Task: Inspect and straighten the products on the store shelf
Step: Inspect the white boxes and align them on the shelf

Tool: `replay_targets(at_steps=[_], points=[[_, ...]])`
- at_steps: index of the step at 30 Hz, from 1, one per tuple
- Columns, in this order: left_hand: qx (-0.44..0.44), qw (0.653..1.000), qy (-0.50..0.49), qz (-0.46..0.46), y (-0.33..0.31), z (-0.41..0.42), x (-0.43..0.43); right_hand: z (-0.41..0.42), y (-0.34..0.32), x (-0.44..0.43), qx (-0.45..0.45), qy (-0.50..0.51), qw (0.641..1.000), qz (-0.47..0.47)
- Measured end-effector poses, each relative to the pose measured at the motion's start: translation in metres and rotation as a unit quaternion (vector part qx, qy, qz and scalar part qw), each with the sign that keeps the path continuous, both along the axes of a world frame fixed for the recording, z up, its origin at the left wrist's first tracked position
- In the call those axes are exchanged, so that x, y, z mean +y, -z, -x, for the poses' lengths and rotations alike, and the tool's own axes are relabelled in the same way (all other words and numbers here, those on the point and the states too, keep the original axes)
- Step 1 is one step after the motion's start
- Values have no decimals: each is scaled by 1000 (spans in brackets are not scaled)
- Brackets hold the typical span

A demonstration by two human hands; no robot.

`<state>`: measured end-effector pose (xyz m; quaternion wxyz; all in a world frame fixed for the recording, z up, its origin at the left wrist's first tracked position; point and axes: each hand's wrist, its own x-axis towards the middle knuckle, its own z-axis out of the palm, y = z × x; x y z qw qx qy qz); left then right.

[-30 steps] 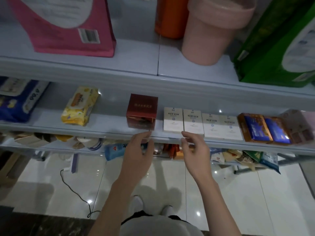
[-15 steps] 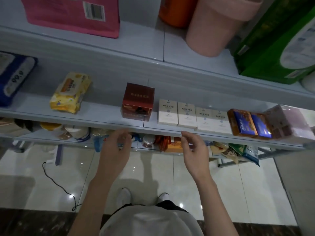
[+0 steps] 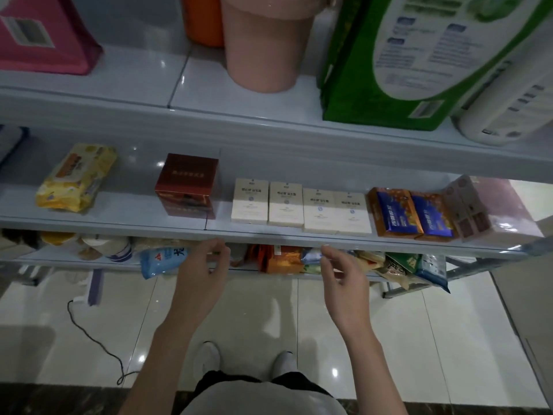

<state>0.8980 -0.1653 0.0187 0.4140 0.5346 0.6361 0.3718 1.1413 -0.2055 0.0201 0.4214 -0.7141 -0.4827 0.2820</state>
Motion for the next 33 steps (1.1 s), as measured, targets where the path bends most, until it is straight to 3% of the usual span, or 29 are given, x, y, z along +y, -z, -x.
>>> replay_targets(at_steps=[9,15,19,25,29,33], points=[[43,999,-15,5,15,-85,-6,-76,23,-6,32,9,999,4],[119,992,30,-20,29,-100,18,-68,44,26,-12,-44,999,25],[151,985,83,14,45,-102,58,-48,55,69,-24,-77,995,54],[305,938,154,-62,62,-109,110,-25,85,131,-130,-116,983,48],[374,902,202,-76,92,-112,125,-15,106,145,-290,-157,943,34],[421,876,202,-119,110,-110,123,-7,115,142,-339,-148,928,31]])
